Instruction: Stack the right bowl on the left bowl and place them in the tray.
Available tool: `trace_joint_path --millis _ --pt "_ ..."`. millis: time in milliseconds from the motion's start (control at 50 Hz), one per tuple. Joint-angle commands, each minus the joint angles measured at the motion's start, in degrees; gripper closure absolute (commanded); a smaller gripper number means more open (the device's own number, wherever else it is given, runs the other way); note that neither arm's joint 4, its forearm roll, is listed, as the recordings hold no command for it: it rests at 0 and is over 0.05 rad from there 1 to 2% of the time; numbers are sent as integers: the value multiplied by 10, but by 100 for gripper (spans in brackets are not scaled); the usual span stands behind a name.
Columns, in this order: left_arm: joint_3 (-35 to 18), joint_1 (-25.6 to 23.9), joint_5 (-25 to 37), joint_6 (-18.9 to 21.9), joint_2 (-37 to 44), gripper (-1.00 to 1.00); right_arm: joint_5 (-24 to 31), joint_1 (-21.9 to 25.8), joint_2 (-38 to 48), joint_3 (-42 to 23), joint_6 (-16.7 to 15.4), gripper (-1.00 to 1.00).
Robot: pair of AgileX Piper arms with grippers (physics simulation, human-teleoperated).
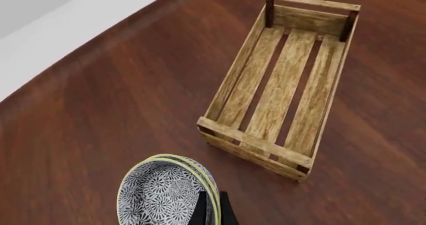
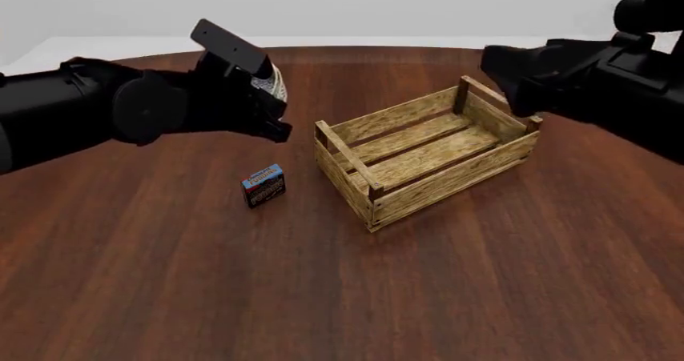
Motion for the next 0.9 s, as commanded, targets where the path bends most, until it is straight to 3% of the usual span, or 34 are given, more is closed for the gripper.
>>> trace_joint_path --millis 20,900 --pt "-11 -6 0 6 -5 100 18 -36 -34 -1 -4 -100" --pt "-219 -104 50 12 156 100 1 -46 -1 0 3 -100"
